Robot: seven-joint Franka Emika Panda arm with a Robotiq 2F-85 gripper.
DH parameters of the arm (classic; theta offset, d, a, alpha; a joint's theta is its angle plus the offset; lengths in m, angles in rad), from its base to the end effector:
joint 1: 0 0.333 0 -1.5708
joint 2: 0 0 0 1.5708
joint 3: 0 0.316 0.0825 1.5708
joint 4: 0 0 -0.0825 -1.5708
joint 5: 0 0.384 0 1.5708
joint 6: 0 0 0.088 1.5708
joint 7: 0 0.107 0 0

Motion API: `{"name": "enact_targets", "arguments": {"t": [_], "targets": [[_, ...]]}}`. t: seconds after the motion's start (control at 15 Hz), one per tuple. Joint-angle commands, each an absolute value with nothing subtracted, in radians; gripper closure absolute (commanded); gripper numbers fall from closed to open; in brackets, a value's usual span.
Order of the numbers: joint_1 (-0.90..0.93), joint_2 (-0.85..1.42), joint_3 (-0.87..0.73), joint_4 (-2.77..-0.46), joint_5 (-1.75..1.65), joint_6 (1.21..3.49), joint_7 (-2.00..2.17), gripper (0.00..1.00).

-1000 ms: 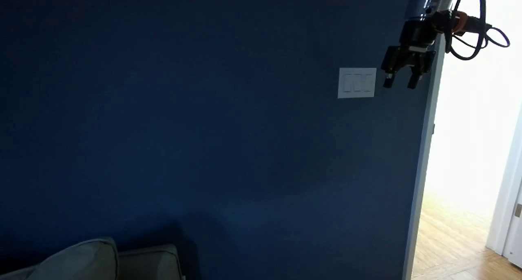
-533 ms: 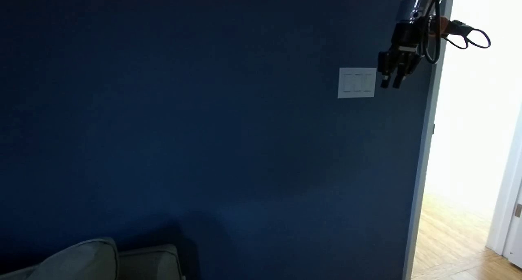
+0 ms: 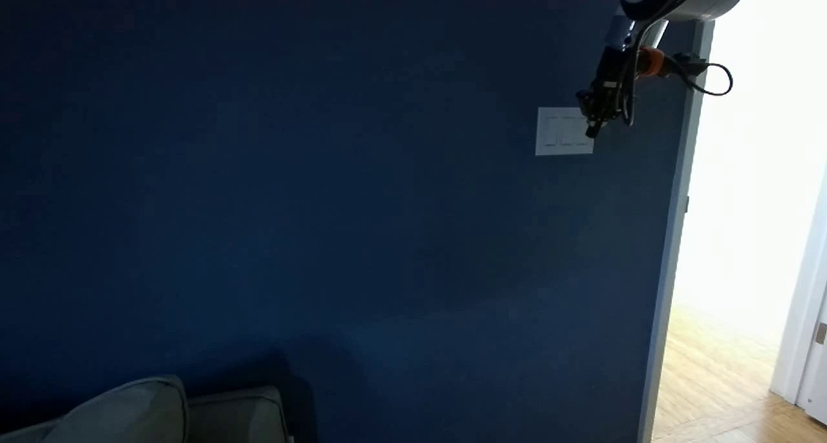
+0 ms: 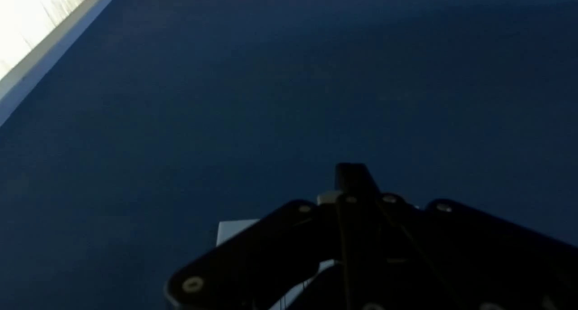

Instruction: Flip the middle and left light switch on the wall

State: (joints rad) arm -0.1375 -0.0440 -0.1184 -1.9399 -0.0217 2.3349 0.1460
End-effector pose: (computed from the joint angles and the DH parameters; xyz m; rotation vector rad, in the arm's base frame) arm 0.5646 -0.1492 0.5482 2.9725 -0.5893 0.6734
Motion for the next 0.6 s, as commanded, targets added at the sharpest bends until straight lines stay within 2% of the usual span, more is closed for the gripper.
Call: {"name": "enact_targets", "arguments": {"t": [0.0, 0.53], "targets": [[-0.139, 0.036, -0.122, -1.886, -0.077, 2.452, 0.24, 1.0], [-0.134, 0.106, -0.151, -1.873, -0.108, 2.567, 0.323, 1.0]]}}
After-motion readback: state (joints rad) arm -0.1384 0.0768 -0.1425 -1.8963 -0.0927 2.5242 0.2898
